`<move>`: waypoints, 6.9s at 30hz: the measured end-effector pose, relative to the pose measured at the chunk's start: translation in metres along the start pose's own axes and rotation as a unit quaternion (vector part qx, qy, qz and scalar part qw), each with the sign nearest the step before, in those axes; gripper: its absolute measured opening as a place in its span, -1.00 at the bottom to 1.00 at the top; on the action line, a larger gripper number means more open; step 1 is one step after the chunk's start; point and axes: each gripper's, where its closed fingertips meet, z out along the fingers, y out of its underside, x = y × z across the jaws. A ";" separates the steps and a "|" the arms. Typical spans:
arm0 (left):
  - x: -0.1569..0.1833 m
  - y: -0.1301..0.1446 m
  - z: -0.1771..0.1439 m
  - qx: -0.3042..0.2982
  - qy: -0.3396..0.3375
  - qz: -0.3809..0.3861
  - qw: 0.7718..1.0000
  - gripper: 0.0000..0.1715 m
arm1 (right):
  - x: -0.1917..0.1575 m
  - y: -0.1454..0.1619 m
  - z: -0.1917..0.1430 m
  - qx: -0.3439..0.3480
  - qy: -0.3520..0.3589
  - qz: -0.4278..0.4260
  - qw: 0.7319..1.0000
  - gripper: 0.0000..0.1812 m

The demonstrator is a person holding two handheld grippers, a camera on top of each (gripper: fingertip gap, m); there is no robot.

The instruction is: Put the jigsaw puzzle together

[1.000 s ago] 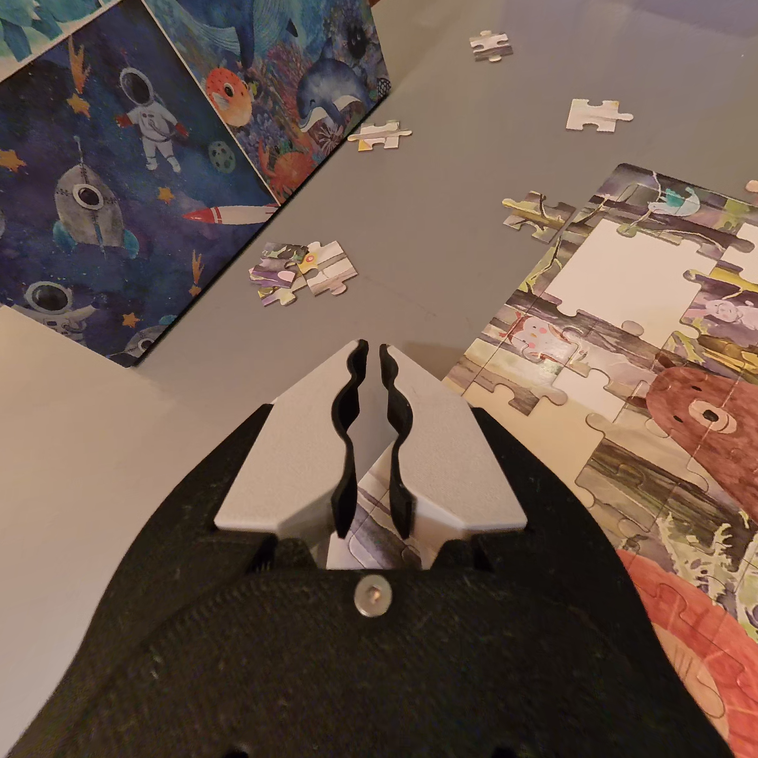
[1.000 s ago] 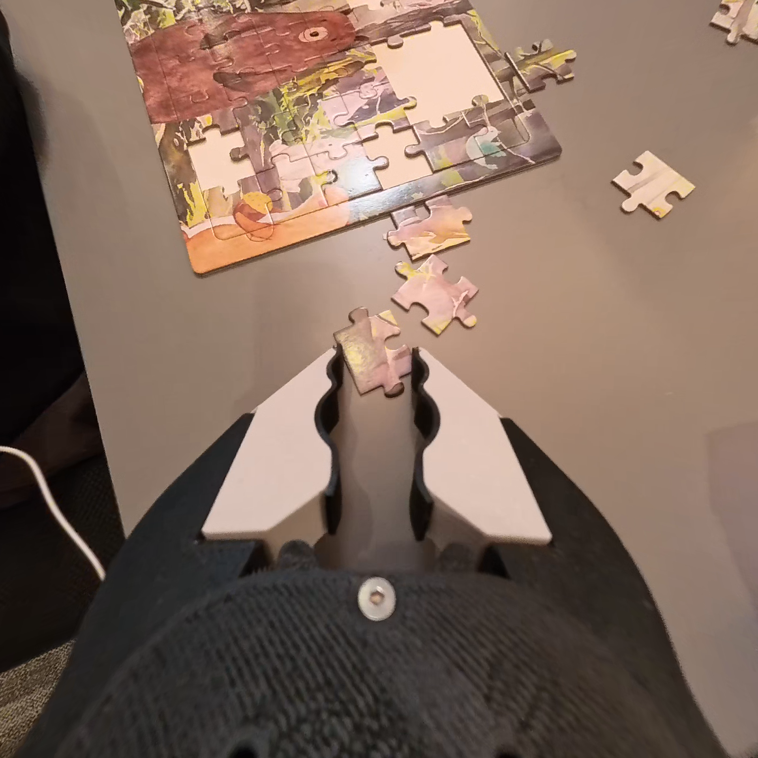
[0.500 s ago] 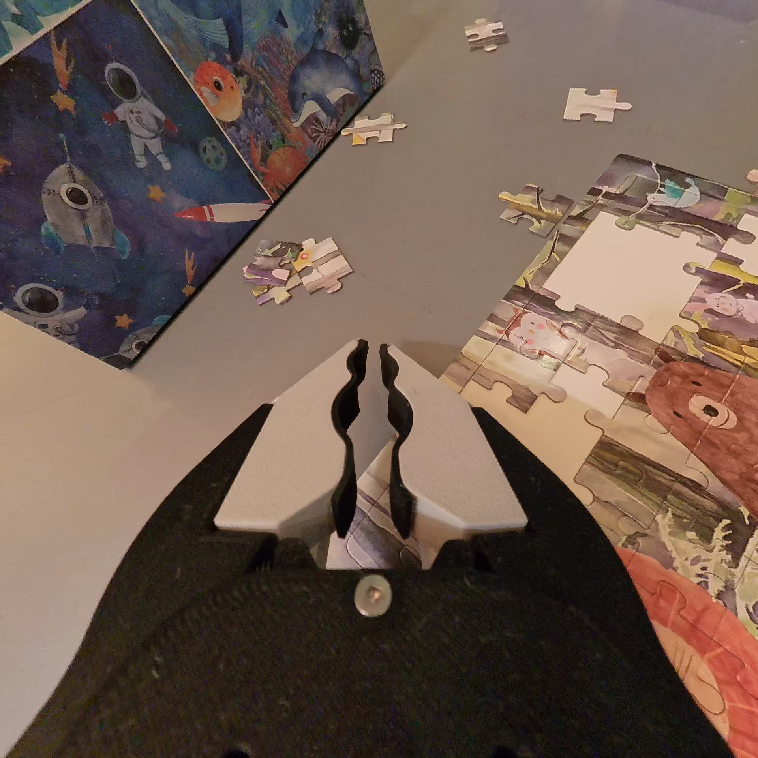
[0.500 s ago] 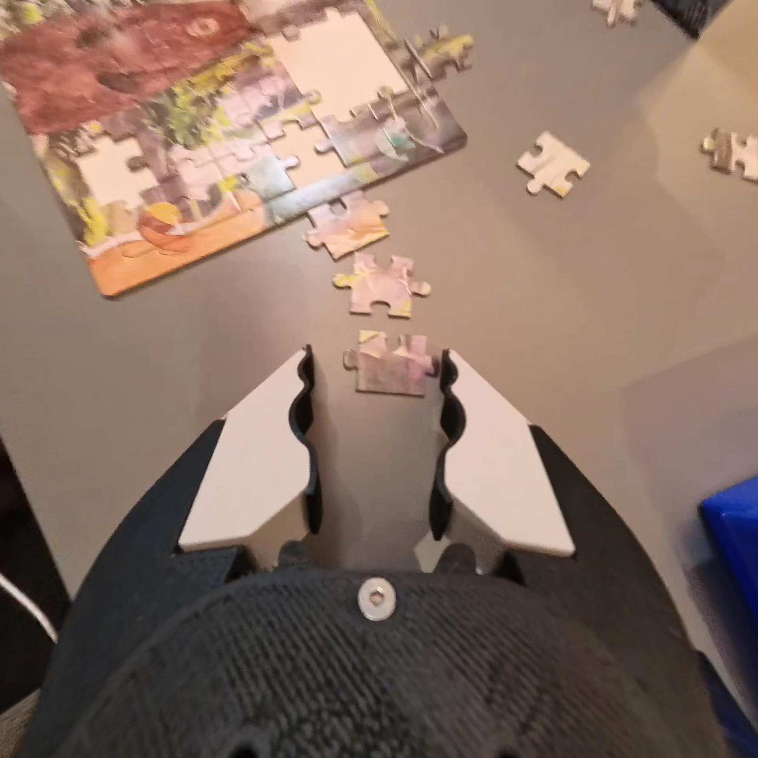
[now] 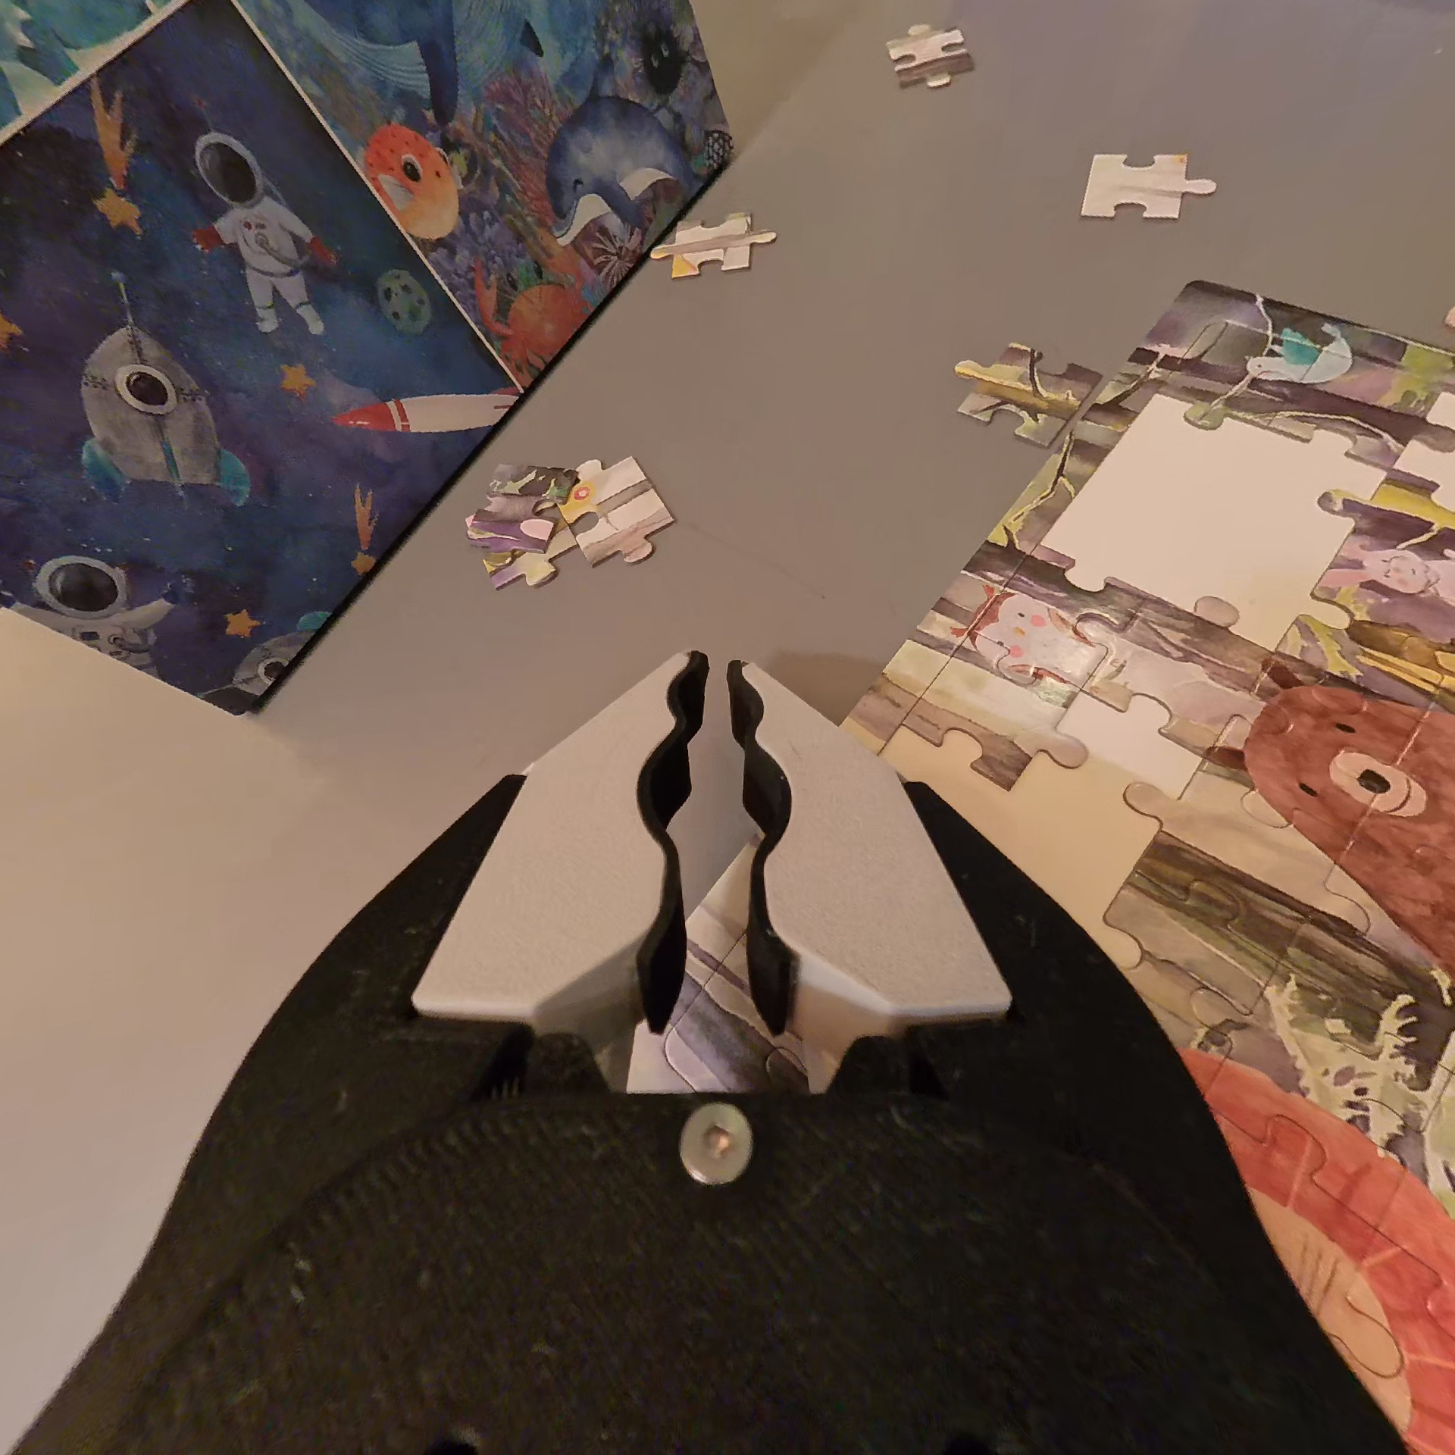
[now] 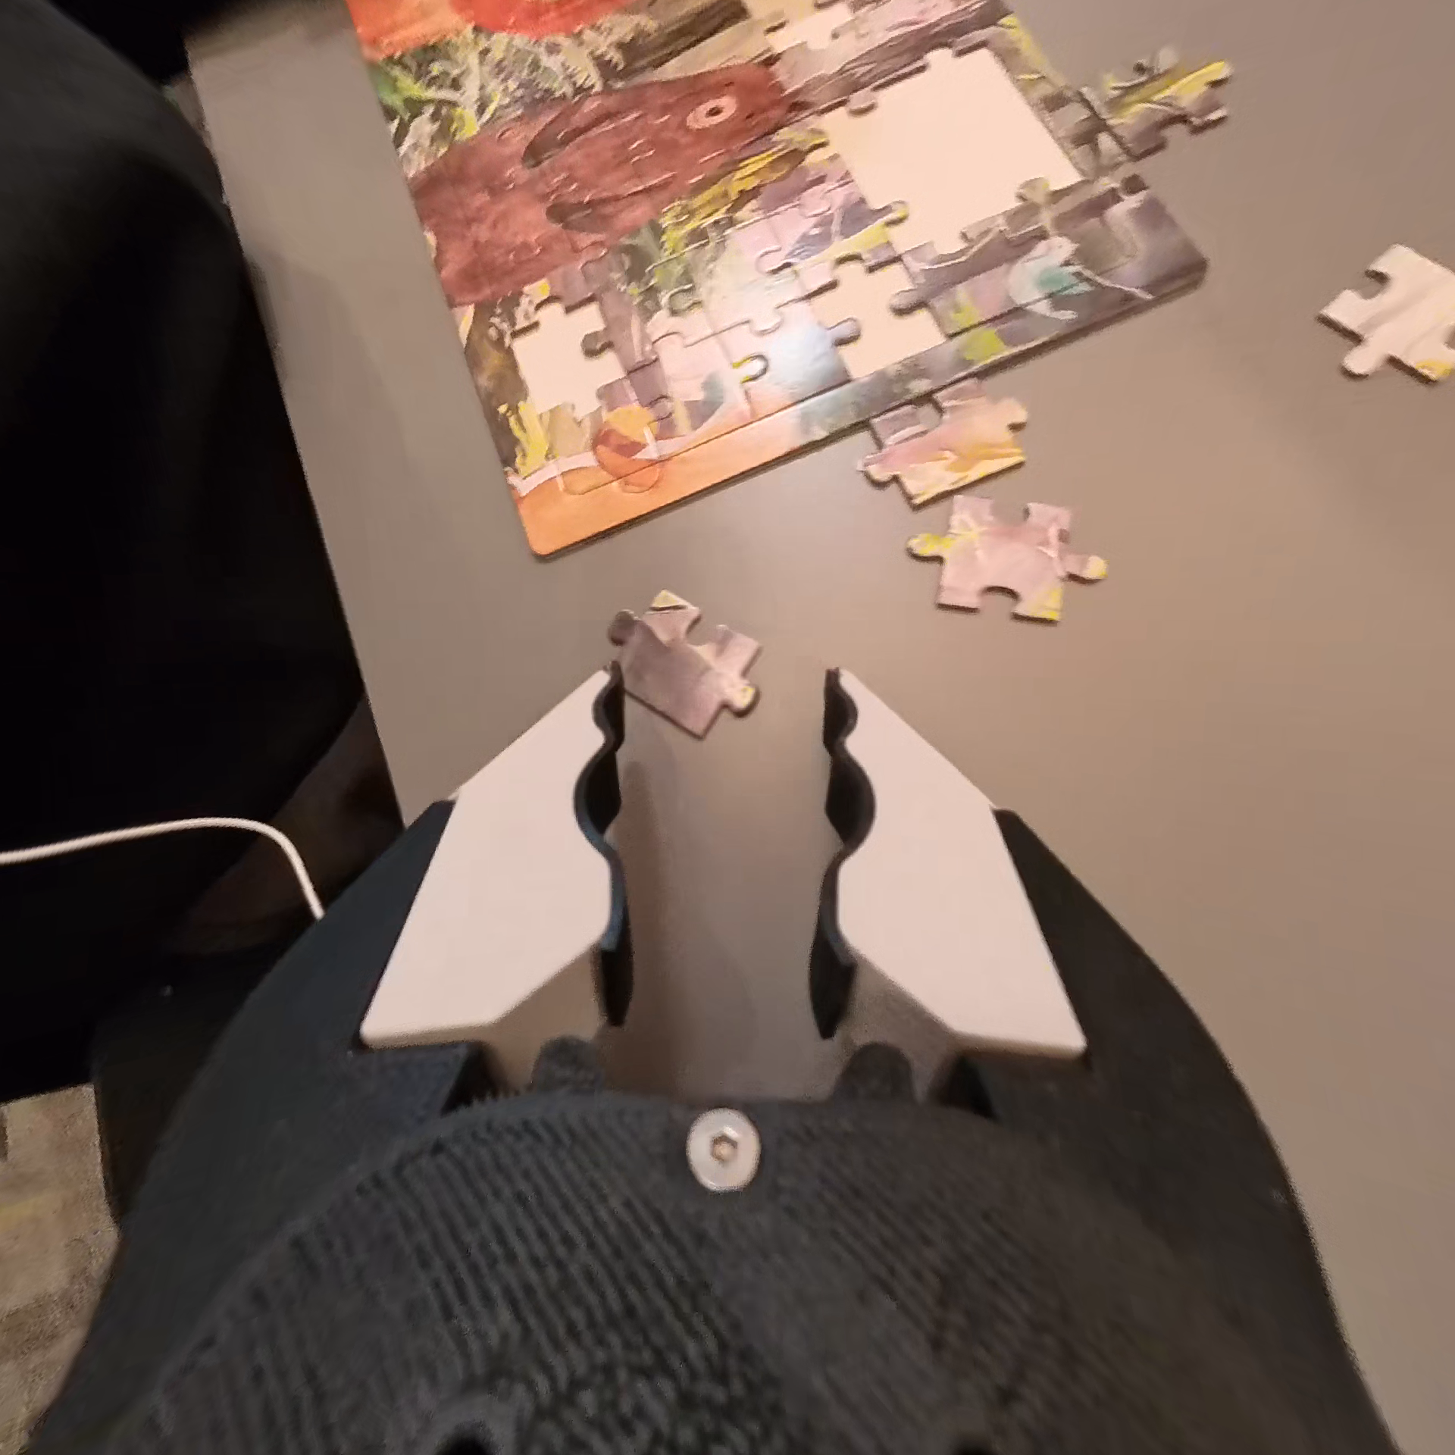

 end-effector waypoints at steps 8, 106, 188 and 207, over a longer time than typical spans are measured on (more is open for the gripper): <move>-0.001 -0.001 -0.001 0.004 0.002 -0.008 1.000 -0.95 | -0.008 0.004 0.019 -0.056 0.007 -0.078 0.995 -0.44; 0.003 -0.008 -0.004 0.027 0.014 -0.016 0.999 -0.95 | -0.060 -0.068 0.094 -0.048 -0.051 -0.132 0.989 -0.80; 0.004 -0.007 -0.003 0.023 0.013 -0.010 1.000 -0.95 | -0.047 -0.063 0.087 -0.002 -0.045 -0.086 0.995 -0.97; 0.003 -0.008 -0.003 0.025 0.014 -0.015 0.999 -0.94 | -0.041 -0.069 0.071 0.060 -0.082 -0.048 0.994 -0.91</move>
